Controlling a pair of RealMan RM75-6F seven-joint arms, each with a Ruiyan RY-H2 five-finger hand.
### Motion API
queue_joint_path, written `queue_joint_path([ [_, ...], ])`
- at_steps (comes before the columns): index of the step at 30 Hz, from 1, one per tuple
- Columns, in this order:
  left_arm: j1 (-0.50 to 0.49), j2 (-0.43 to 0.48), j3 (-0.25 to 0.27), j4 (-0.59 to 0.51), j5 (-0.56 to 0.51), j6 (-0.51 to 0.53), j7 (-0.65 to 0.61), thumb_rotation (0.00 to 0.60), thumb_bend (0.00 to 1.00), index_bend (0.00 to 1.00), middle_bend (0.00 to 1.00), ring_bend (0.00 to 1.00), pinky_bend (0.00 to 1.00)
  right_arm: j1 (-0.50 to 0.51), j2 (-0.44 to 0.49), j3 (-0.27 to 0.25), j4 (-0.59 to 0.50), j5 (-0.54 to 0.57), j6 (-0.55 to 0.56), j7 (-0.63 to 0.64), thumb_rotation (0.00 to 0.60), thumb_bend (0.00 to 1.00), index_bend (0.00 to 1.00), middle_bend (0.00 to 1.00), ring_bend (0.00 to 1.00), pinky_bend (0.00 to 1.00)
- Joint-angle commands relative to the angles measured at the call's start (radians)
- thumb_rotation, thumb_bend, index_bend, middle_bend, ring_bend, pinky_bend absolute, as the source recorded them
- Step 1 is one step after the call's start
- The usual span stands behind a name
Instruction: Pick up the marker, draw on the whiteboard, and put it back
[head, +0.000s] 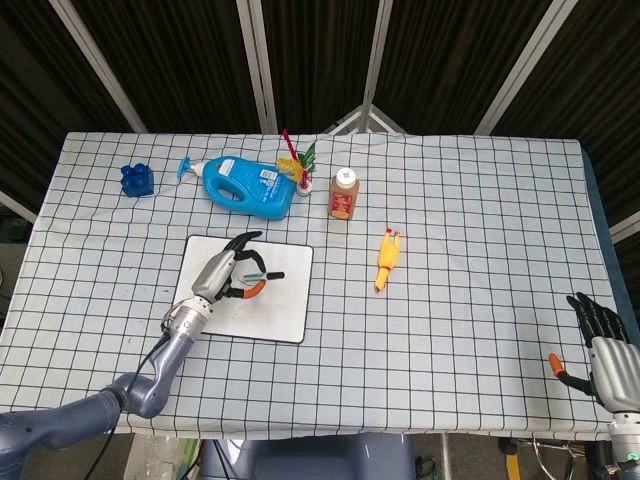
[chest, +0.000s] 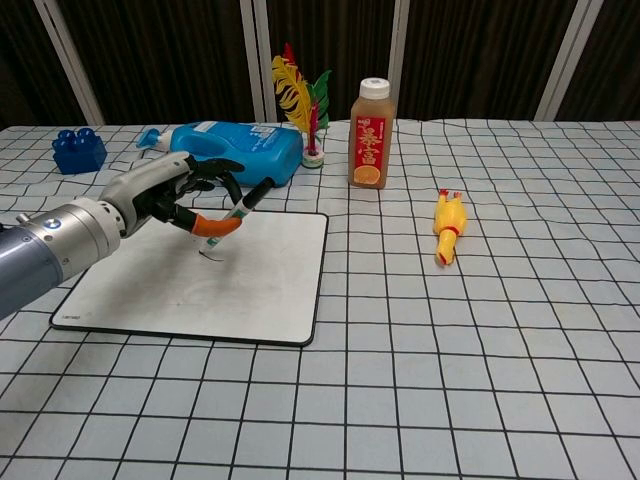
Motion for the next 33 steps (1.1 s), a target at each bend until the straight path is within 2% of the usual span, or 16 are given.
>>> queue_joint_path([
  [1,0.005,0.003,0.001,0.028,0.000,0.013,0.001,0.600,0.56,0.68,0.06,0.00,0.00,0.000,0.000,0.001,0.000,-0.001,0.002,0.000,0.600,0.35,0.00,0.00,0.00,0.00],
  [5,0.016,0.013,-0.015,0.012,-0.012,0.029,-0.040,0.600,0.56,0.68,0.07,0.00,0.00,0.000,0.000,0.002,-0.001,-0.001,0.003,-0.001,0.600,0.35,0.00,0.00,0.00,0.00],
  [8,0.026,0.037,-0.030,-0.043,-0.010,0.053,-0.075,0.600,0.56,0.68,0.06,0.00,0.00,0.000,0.000,0.002,-0.001,-0.002,0.003,-0.001,0.600,0.35,0.00,0.00,0.00,0.00],
  [14,0.040,0.081,-0.026,-0.158,-0.006,0.062,-0.088,0.600,0.56,0.68,0.07,0.00,0.00,0.000,0.000,0.000,-0.005,-0.007,0.006,-0.003,0.600,0.35,0.00,0.00,0.00,0.00],
  [19,0.049,0.093,-0.012,-0.233,-0.018,0.061,-0.051,0.600,0.56,0.68,0.07,0.00,0.00,-0.002,0.001,-0.001,-0.006,-0.008,0.009,-0.005,0.600,0.35,0.00,0.00,0.00,0.00],
  [33,0.062,0.054,0.006,-0.251,-0.089,0.047,0.035,0.600,0.56,0.68,0.07,0.00,0.00,-0.002,0.003,0.001,-0.003,-0.006,0.007,0.006,0.600,0.35,0.00,0.00,0.00,0.00],
])
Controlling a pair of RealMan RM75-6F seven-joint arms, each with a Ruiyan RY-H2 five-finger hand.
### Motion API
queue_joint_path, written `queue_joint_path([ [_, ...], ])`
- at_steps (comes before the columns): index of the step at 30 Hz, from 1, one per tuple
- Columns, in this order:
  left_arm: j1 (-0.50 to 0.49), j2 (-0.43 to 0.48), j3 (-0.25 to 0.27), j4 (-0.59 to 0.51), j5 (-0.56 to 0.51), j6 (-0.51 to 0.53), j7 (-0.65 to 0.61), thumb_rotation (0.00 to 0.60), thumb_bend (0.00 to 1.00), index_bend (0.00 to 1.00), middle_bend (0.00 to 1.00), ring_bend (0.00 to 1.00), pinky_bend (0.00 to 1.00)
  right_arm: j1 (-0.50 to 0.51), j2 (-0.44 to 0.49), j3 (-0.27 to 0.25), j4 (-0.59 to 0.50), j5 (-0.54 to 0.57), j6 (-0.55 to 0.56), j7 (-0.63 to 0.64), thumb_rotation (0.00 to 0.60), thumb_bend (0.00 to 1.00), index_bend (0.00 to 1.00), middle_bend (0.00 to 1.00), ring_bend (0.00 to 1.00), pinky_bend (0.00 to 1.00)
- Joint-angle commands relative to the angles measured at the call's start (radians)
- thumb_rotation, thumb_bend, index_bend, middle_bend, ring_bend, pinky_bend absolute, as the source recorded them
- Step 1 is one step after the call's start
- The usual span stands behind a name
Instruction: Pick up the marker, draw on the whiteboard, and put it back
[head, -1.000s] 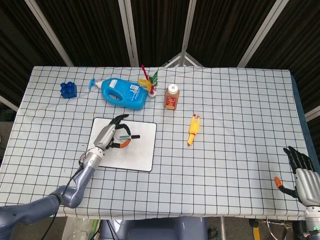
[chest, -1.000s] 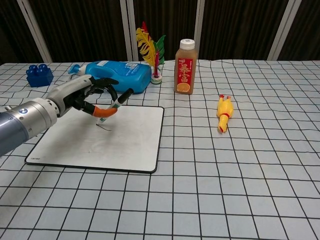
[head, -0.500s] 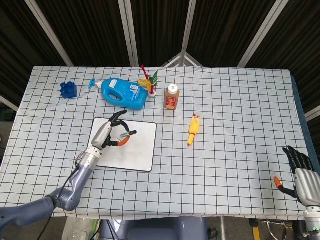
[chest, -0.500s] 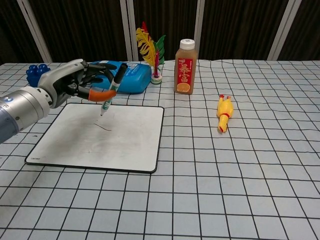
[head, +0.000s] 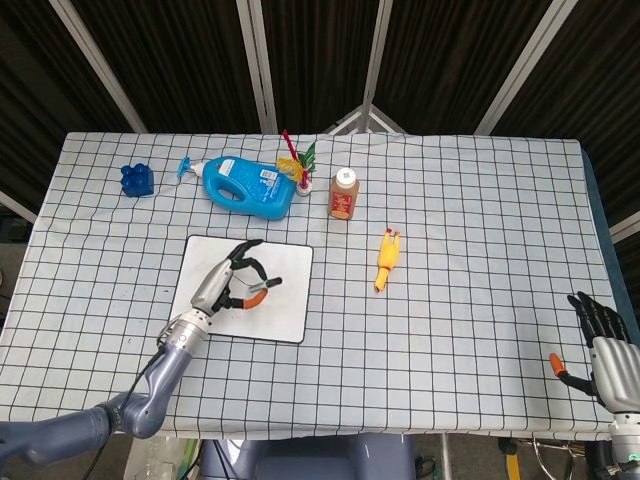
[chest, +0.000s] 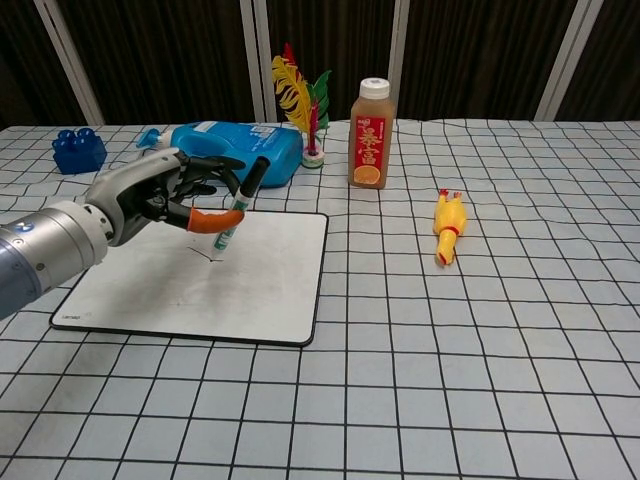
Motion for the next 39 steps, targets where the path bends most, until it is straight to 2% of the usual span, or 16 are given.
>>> queue_joint_path([
  [1,0.000,-0.007,-0.001,0.007,-0.007,-0.001,0.007,0.600,0.56,0.68,0.07,0.00,0.00,0.000,0.000,0.000,0.000,-0.001,0.000,0.000,0.600,0.35,0.00,0.00,0.00,0.00],
  [25,-0.035,-0.062,-0.030,0.073,-0.036,-0.031,0.030,0.600,0.56,0.68,0.07,0.00,0.00,0.000,0.000,0.000,0.000,0.002,-0.001,0.001,0.600,0.35,0.00,0.00,0.00,0.00],
  [39,-0.035,-0.070,-0.023,0.093,-0.037,-0.037,0.039,0.600,0.56,0.68,0.07,0.00,0.00,0.000,0.002,0.002,-0.002,0.003,-0.001,0.001,0.600,0.35,0.00,0.00,0.00,0.00],
])
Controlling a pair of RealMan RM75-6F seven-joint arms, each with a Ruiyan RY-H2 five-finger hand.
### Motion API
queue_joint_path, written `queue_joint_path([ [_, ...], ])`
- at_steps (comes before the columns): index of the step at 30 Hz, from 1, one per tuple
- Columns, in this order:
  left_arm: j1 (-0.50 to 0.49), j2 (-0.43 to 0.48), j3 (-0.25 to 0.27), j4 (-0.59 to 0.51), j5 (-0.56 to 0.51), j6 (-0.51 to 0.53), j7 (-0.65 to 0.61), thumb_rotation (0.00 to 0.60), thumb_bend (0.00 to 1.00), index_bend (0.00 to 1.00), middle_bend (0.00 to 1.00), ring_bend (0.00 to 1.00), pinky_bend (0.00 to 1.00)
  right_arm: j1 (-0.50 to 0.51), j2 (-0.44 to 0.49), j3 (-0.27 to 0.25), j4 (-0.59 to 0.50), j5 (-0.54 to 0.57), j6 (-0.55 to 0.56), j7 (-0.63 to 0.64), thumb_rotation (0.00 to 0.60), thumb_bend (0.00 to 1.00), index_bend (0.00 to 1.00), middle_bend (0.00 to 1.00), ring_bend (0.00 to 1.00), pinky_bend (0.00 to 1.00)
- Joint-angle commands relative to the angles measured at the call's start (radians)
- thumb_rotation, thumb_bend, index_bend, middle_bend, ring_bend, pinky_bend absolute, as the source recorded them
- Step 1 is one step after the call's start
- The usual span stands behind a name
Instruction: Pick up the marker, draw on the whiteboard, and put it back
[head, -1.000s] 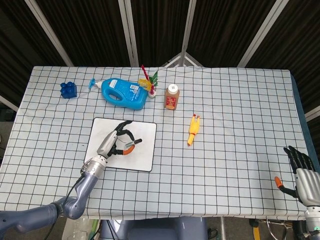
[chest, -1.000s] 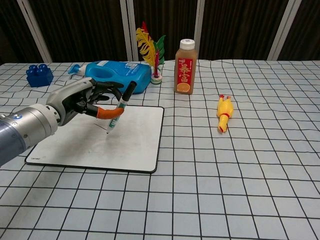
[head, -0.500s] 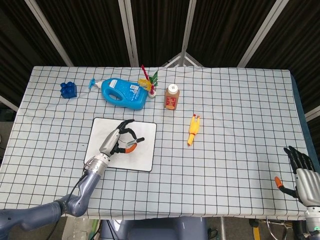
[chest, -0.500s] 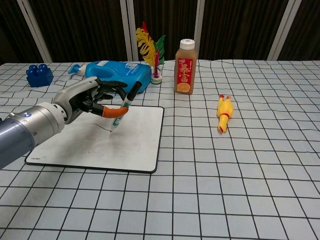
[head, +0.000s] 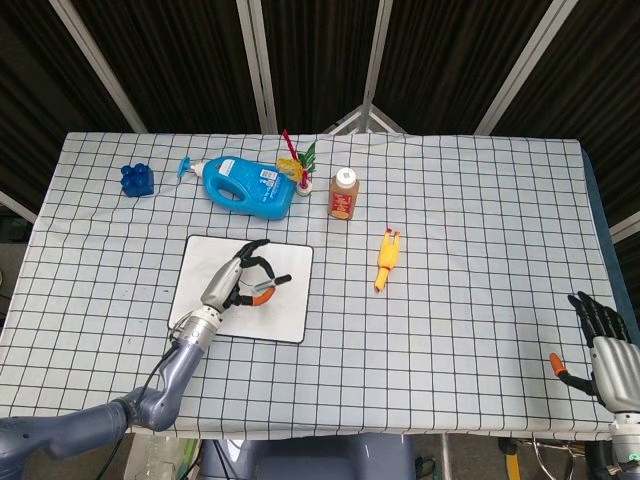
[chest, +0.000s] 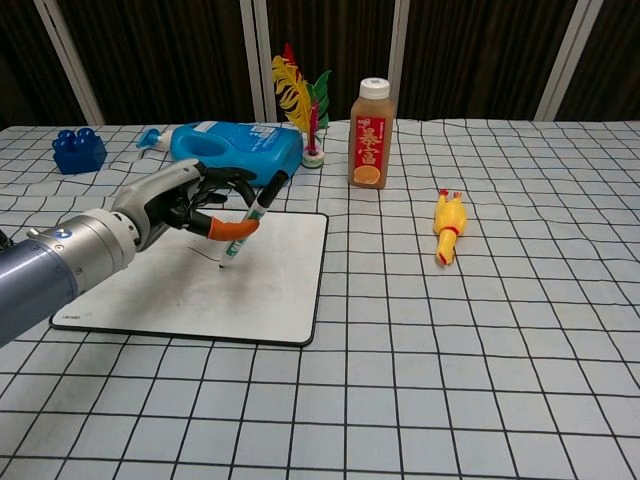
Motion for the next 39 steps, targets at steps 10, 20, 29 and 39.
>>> queue_joint_path([
  [10,0.023,0.033,0.016,-0.013,-0.009,0.000,0.024,0.600,0.57,0.68,0.07,0.00,0.00,-0.001,-0.002,0.000,0.000,-0.001,0.003,-0.004,0.600,0.35,0.00,0.00,0.00,0.00],
  [20,0.066,0.081,0.045,-0.054,-0.031,-0.002,0.037,0.600,0.58,0.68,0.07,0.00,0.00,-0.002,-0.003,0.001,-0.003,0.002,0.004,-0.009,0.600,0.35,0.00,0.00,0.00,0.00],
  [29,0.109,0.146,-0.011,-0.183,0.020,0.107,-0.068,0.600,0.57,0.68,0.07,0.00,0.00,-0.002,-0.005,0.000,-0.001,0.000,0.005,-0.010,0.600,0.35,0.00,0.00,0.00,0.00],
  [39,0.119,0.233,-0.025,-0.235,0.069,0.149,-0.042,0.600,0.57,0.68,0.07,0.00,0.00,-0.004,-0.003,-0.001,-0.002,0.000,0.006,-0.010,0.600,0.35,0.00,0.00,0.00,0.00],
])
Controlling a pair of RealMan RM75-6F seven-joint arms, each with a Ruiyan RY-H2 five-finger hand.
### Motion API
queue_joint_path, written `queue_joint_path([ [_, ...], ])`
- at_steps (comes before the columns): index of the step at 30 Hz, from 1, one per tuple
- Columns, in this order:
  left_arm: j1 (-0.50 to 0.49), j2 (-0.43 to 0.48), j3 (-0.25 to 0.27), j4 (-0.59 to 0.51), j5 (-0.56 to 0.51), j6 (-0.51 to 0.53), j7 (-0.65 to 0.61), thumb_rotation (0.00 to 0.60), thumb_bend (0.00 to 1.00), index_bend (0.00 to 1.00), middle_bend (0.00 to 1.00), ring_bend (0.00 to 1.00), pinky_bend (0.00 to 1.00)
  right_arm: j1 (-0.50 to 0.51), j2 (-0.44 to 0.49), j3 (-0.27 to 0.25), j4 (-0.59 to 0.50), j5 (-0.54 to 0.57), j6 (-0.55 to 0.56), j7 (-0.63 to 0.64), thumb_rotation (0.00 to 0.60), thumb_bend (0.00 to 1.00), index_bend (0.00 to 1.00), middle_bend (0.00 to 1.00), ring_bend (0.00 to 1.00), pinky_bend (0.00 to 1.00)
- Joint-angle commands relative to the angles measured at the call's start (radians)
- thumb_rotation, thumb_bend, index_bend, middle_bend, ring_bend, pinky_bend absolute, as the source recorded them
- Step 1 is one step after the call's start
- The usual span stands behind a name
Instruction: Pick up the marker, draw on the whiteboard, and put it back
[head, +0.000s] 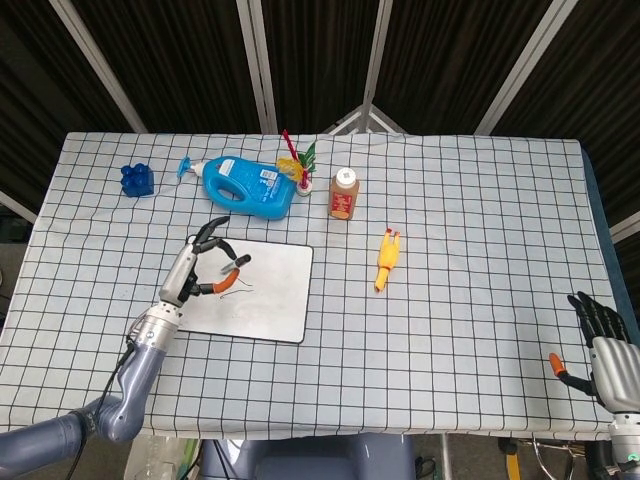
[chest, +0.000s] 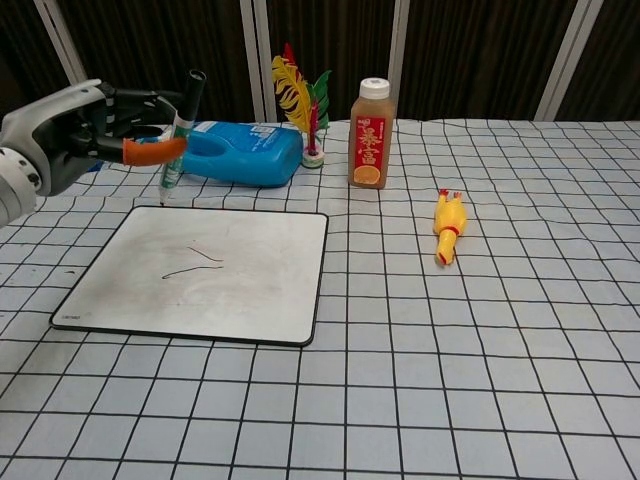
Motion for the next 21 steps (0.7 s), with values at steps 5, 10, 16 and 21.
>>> queue_joint_path([
  [5,-0.008,0.077,0.060,0.038,0.015,-0.054,0.168,0.600,0.56,0.68,0.07,0.00,0.00,0.000,0.000,0.001,0.001,0.004,-0.001,-0.002,0.600,0.35,0.00,0.00,0.00,0.00],
  [10,-0.015,0.118,0.115,0.092,0.007,-0.086,0.374,0.600,0.53,0.67,0.07,0.00,0.00,0.001,0.000,0.001,-0.003,0.005,-0.004,-0.003,0.600,0.35,0.00,0.00,0.00,0.00],
  [16,-0.013,0.121,0.146,0.145,-0.054,-0.110,0.548,0.600,0.45,0.64,0.06,0.00,0.00,0.001,0.002,0.001,-0.006,0.010,-0.007,-0.005,0.600,0.35,0.00,0.00,0.00,0.00],
  [21,-0.010,0.107,0.155,0.171,-0.111,-0.132,0.624,0.600,0.43,0.62,0.05,0.00,0.00,0.002,0.002,0.001,-0.008,0.010,-0.008,-0.007,0.600,0.35,0.00,0.00,0.00,0.00],
])
